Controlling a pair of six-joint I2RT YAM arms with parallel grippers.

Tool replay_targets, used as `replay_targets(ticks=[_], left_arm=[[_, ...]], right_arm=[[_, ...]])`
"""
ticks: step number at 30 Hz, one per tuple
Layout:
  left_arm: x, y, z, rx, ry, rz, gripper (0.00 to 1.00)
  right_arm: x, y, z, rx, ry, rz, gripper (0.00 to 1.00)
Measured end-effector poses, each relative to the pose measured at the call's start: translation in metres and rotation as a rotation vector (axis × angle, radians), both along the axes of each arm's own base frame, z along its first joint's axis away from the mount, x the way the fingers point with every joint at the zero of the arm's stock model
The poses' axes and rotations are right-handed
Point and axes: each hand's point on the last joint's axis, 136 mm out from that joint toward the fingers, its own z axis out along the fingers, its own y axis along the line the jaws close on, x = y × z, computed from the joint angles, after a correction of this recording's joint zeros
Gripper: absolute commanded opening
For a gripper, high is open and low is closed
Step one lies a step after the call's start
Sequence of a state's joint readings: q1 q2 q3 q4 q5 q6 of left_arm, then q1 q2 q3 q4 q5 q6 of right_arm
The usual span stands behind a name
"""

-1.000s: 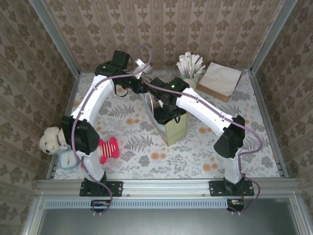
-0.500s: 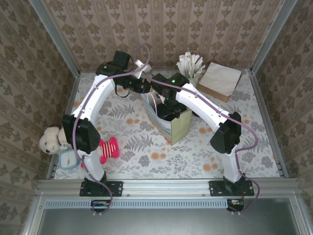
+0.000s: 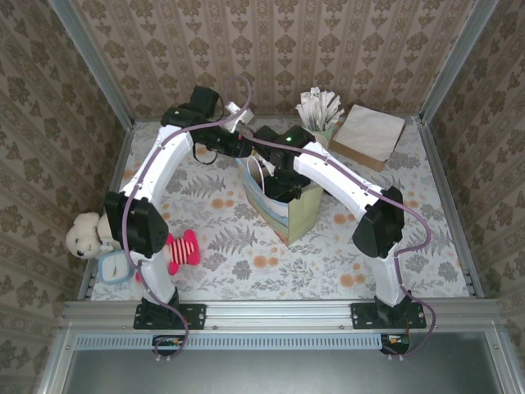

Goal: Pack the takeout coffee

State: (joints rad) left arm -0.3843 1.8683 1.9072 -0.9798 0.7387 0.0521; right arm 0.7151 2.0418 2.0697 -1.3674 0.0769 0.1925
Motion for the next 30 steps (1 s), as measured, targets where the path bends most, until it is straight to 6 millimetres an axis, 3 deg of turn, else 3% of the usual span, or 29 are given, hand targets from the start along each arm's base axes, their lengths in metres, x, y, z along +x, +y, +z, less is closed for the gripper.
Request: replay_targets(ticks=[21,30], left_arm=[[0.002,-0.002,-0.001,-0.020,0.013,-0.002,0.00],[0.012,-0.005,-0.009,-0.041,-0.031,0.003,0.00]], right_arm=[[0.008,0.002,-0.003,0.004,-0.035,0.032,0.59],[0.015,-0.005,-0.003,-0.009,-0.050,0.020,0.59]])
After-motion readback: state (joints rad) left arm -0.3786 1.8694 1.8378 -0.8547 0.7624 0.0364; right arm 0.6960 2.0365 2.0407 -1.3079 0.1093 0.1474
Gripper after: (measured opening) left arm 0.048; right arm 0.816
